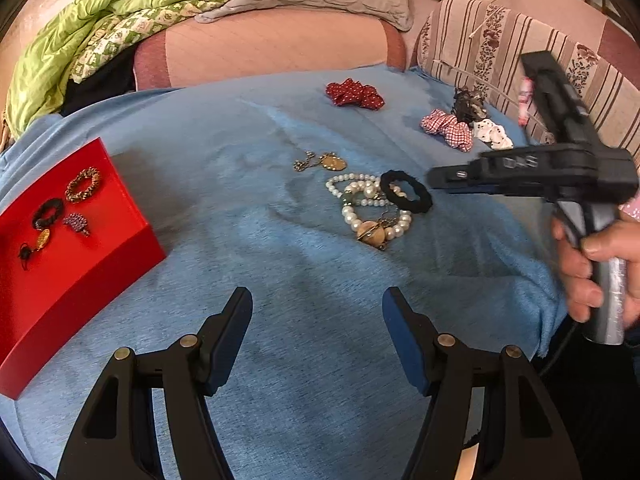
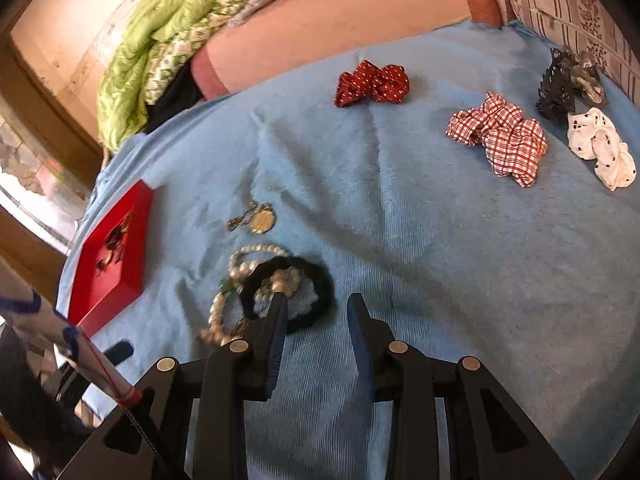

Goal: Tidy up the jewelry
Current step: 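Grasp the black ridged scrunchie with the right tool while the left tool grasps the gold tasseled pendant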

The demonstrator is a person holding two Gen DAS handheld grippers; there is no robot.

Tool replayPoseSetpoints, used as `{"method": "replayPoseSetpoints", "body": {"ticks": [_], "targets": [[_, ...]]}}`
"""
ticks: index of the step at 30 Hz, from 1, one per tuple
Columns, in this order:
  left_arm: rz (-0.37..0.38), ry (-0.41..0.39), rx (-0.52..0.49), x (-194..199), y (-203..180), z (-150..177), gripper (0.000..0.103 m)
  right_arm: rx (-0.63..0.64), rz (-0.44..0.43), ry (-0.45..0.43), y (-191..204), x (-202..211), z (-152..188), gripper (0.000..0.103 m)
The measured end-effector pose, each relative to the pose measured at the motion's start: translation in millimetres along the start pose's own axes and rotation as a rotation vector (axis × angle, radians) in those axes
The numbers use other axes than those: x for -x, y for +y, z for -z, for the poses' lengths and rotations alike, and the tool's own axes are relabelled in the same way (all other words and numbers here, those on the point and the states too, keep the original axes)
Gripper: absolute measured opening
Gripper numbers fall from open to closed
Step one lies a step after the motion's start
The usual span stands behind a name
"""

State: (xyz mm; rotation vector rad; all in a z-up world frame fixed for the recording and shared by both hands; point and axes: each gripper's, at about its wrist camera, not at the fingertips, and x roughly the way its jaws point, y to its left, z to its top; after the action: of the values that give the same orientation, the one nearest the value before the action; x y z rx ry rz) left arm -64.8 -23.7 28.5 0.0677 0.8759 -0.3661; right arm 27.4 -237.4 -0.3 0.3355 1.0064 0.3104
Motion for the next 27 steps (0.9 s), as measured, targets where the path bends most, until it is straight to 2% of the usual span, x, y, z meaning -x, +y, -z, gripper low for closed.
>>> {"method": "replayPoseSetpoints", "body": {"ticks": [4,5,6,8,14,18,19,21,23,27], "targets": [[0.032,-0.014,0.007,-0.3,-1.5,-3.4,0.067,0.062,0.011,0.08,11.9,-25.5,-3.9,0.033],[0.039,-0.018,0.007,-0.1,-1.6,-4.7,0.067,0.087,0.033,0.069,14.3,-24.0,-2.6,0.029],[0.046,-0.025,0.01,0.3,-1.7,-6.4,0.067,0.116,0.063,0.062,16.8,-22.0,-1.9,0.008],[0.065,-0.036,0.024,-0.1,-0.5,-10.7,0.067,0.112,0.08,0.041,14.5,-16.6,-0.9,0.008],[0.089,-0.033,0.029,-13.1,-7.5,-26.5,0.066,0.02,0.01,-0.103,-6.4,24.2,-4.9,0.008],[0.093,-0.008,-0.021,-31.0,-24.1,-37.8,0.065,-0.048,-0.043,-0.095,-18.0,27.7,-5.4,0.008],[0.092,0.004,-0.037,-36.8,-28.4,-39.5,0.062,-0.06,-0.057,-0.088,-20.1,27.5,-4.9,0.008],[0.074,0.036,-0.045,-47.5,-30.9,-40.3,0.035,-0.058,-0.066,-0.084,-18.0,26.9,-6.6,0.008],[0.06,0.052,-0.038,-55.9,-27.9,-39.5,0.034,-0.048,-0.073,-0.088,-15.3,28.1,-6.9,0.008],[0.061,0.028,-0.076,-60.7,-27.7,-37.3,0.033,-0.028,-0.092,-0.082,-9.4,26.7,-6.0,0.008]]}}
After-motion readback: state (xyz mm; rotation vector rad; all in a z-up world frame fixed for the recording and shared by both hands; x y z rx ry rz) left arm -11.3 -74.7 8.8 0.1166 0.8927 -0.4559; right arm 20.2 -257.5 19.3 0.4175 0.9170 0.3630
